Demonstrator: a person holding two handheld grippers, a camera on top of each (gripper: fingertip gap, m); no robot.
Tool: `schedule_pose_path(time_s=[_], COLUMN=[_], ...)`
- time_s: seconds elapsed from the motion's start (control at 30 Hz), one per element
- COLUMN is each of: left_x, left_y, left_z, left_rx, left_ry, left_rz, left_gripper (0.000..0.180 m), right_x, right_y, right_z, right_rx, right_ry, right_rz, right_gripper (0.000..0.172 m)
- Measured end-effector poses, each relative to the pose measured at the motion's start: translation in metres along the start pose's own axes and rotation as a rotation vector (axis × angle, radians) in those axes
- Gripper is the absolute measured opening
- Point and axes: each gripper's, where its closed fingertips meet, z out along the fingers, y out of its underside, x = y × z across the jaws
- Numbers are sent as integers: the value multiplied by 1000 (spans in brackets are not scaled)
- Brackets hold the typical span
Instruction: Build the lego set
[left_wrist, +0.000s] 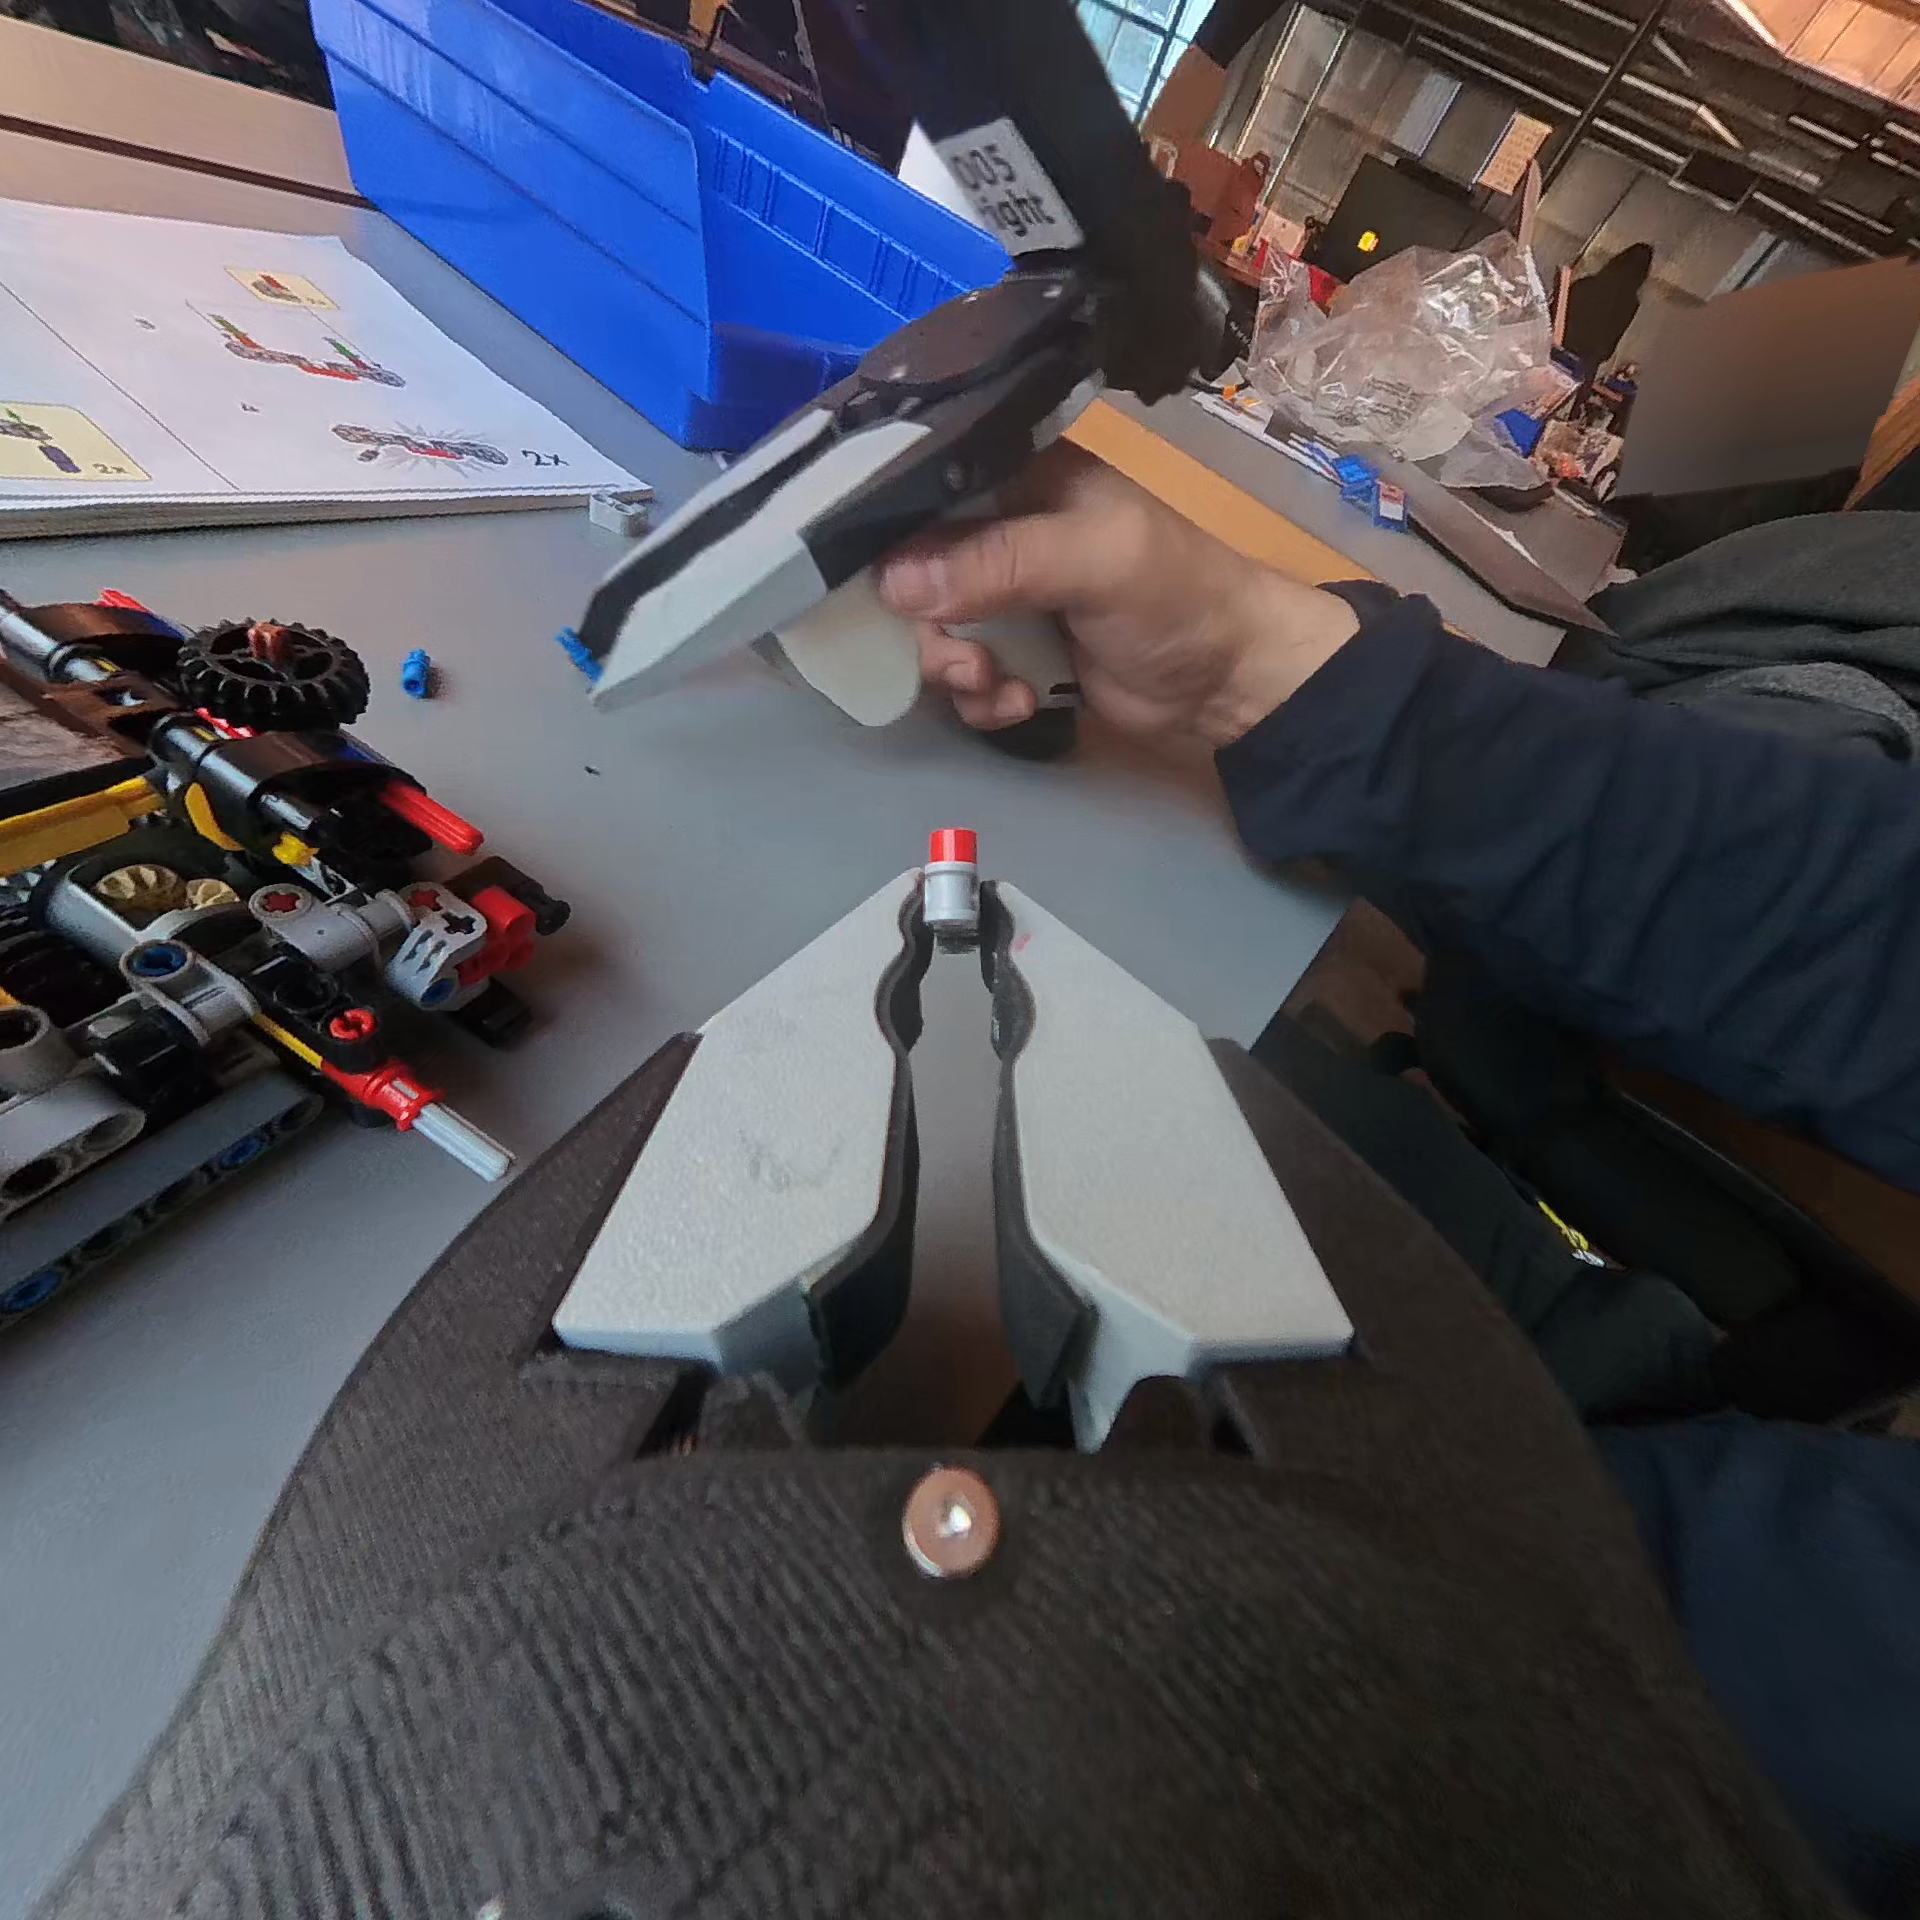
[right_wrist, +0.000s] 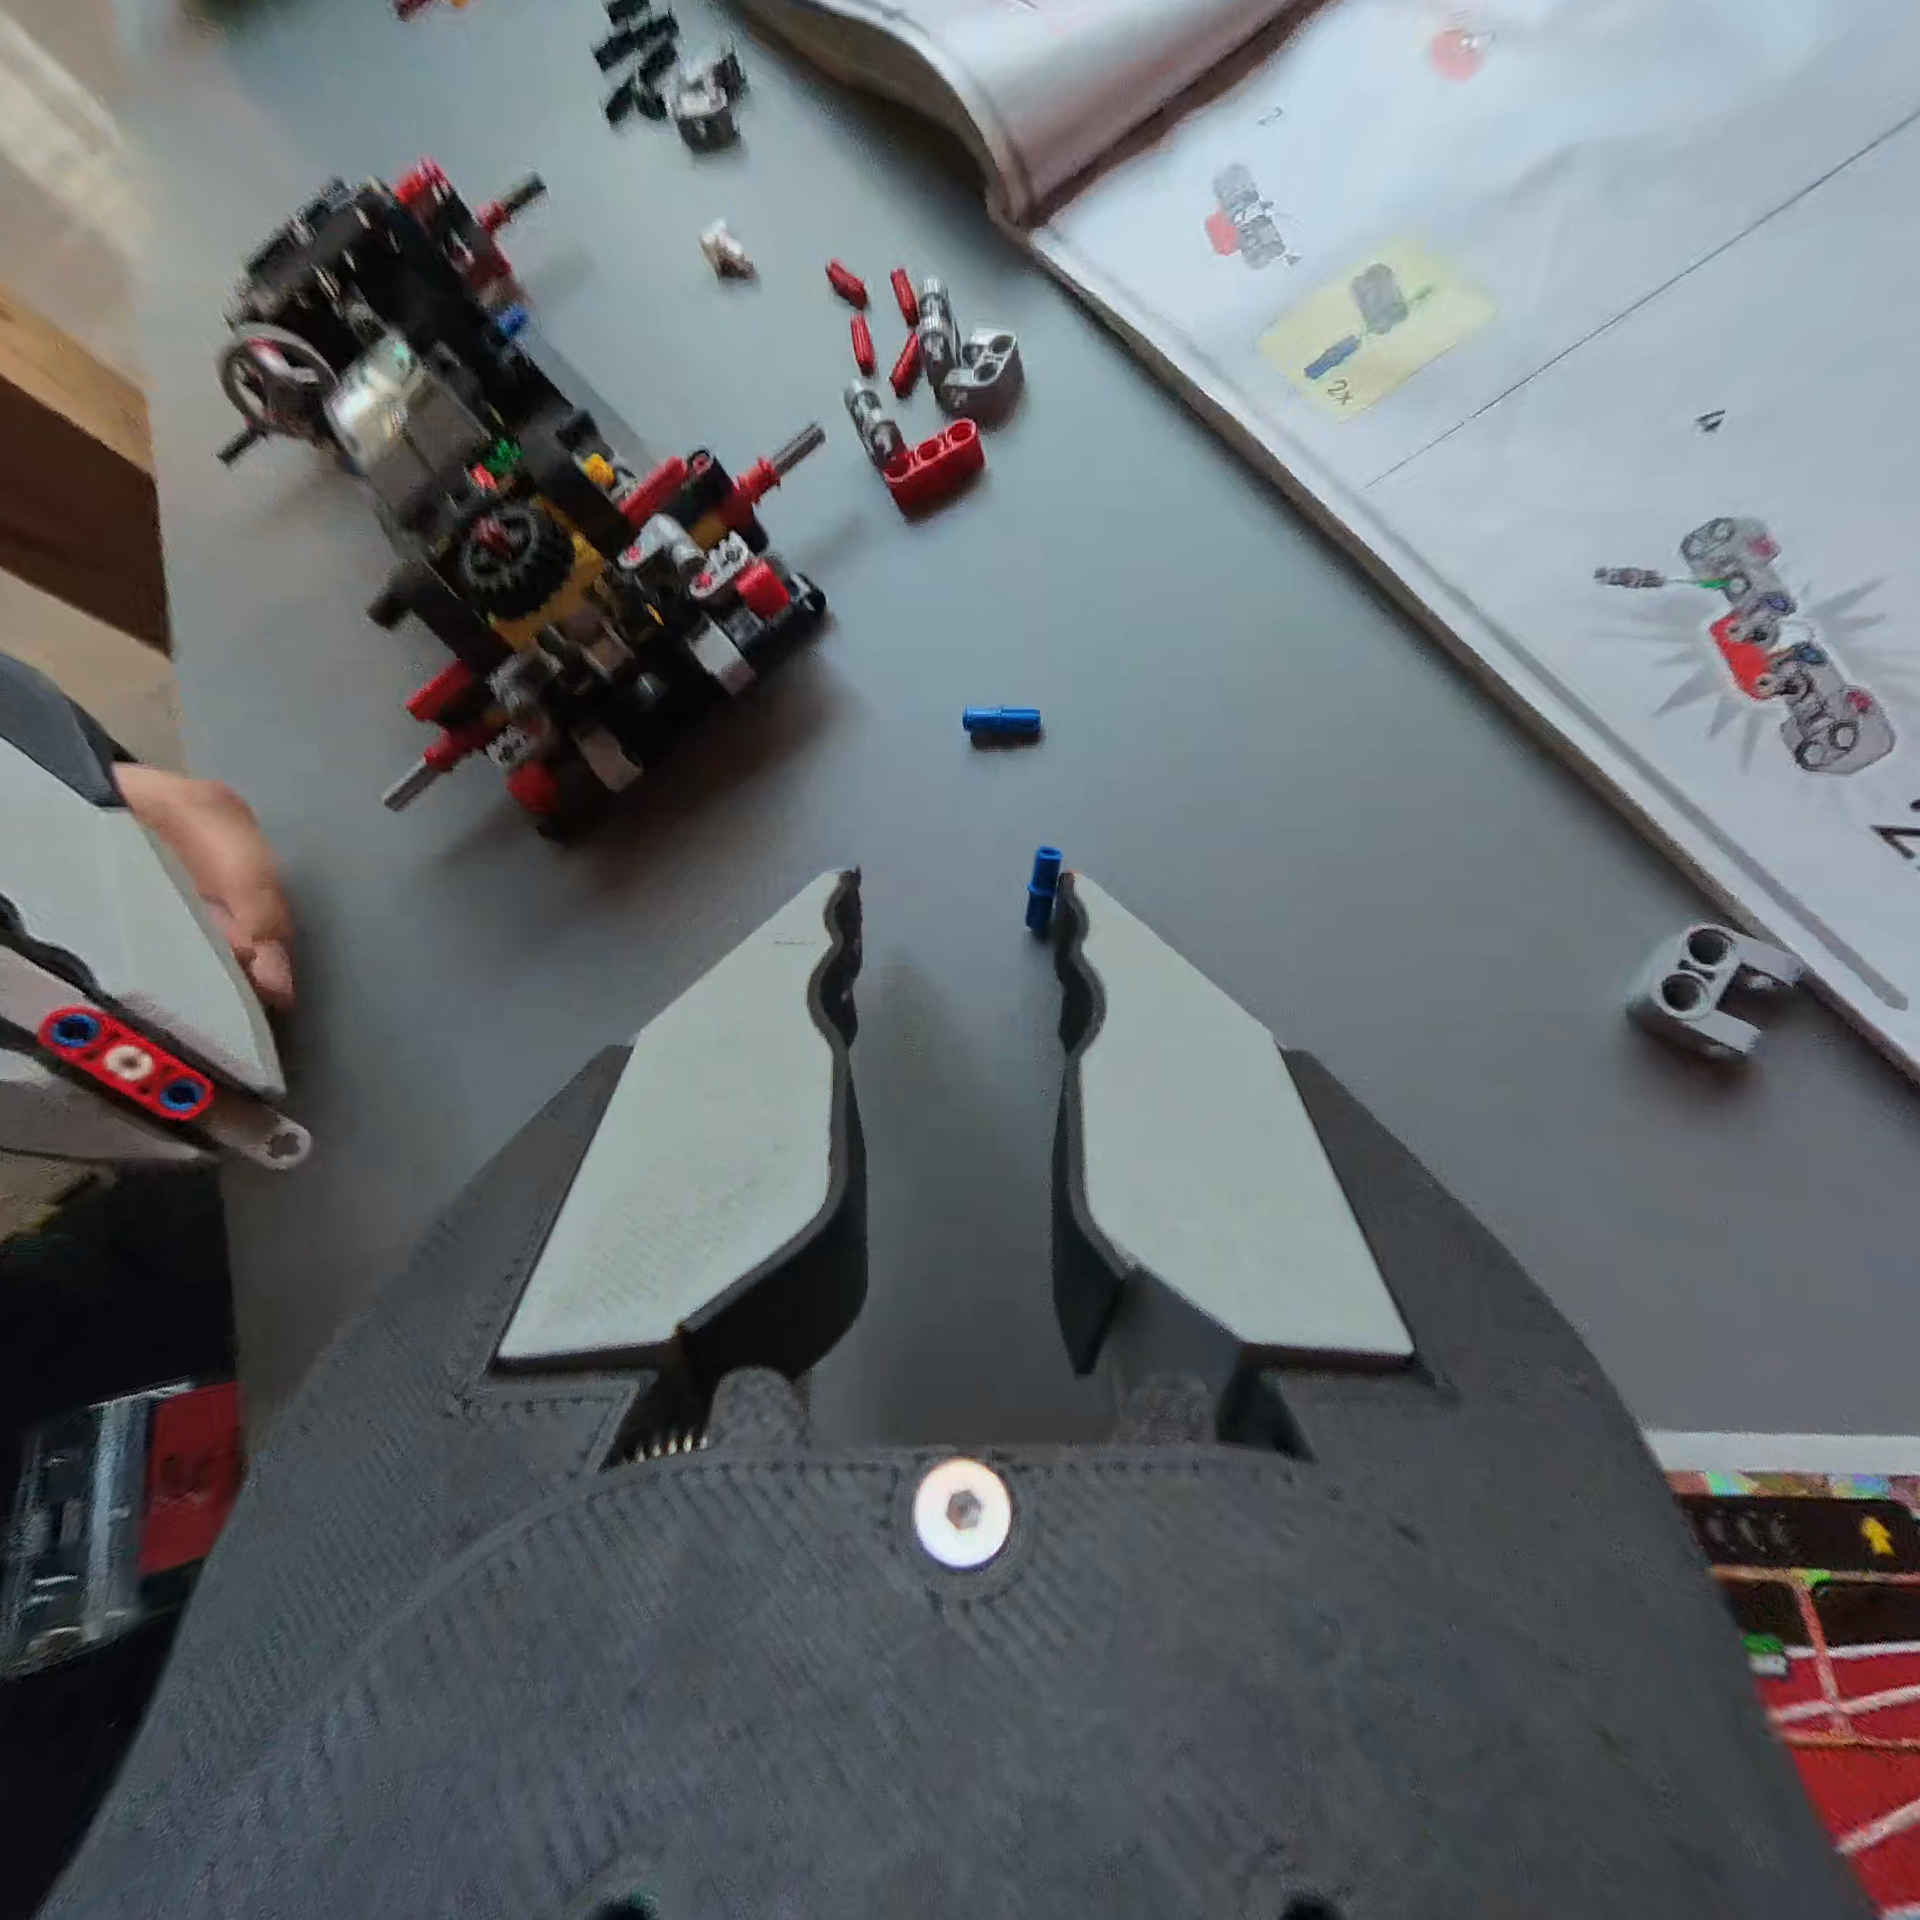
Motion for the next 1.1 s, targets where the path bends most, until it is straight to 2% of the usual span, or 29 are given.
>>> schedule_pose_path(time_s=[0.1,0.2,0.27,0.33,0.4,0.53,0.6,0.63,0.7,0.77,0.83,0.9,1.0,1.03,1.07,1.1], left_x=[0,0,1,2,4,2,-5,-7,-11,-14,-14,-13,-13,-13,-13,-13], left_y=[0,2,3,3,1,-19,-26,-27,-26,-23,-23,-21,-20,-20,-20,-20], left_z=[0,1,1,1,0,-8,-12,-13,-16,-15,-15,-14,-14,-14,-14,-14], left_rx=[-1,-11,-15,-15,-12,36,32,30,38,33,32,28,22,20,21,23], left_ry=[3,0,1,6,22,-17,-66,-77,-84,-81,-68,-60,-51,-50,-47,-43], left_rz=[-4,9,21,21,18,54,91,104,100,75,70,72,66,64,62,61], left_gripper=[6,6,6,6,6,6,6,6,6,6,6,6,6,6,6,6], right_x=[2,0,-8,-5,-4,-9,-3,-7,-18,-7,-5,-9,-10,-10,-4,1], right_y=[8,8,0,12,13,14,13,4,-13,-13,-19,-26,-45,-45,-36,-23], right_z=[0,-3,-6,0,-5,-4,-9,-13,-21,-22,-30,-41,-68,-76,-79,-81], right_rx=[-39,-70,1,-52,-90,-63,-73,-9,127,124,183,242,342,341,294,211], right_ry=[146,239,209,168,150,145,171,153,81,91,35,-103,-398,-442,-373,-273], right_rz=[-211,-330,-341,-268,-230,-335,-353,-353,-320,-252,-159,13,360,375,341,277], right_gripper=[34,35,31,35,31,34,27,29,35,44,40,40,41,30,23,28])
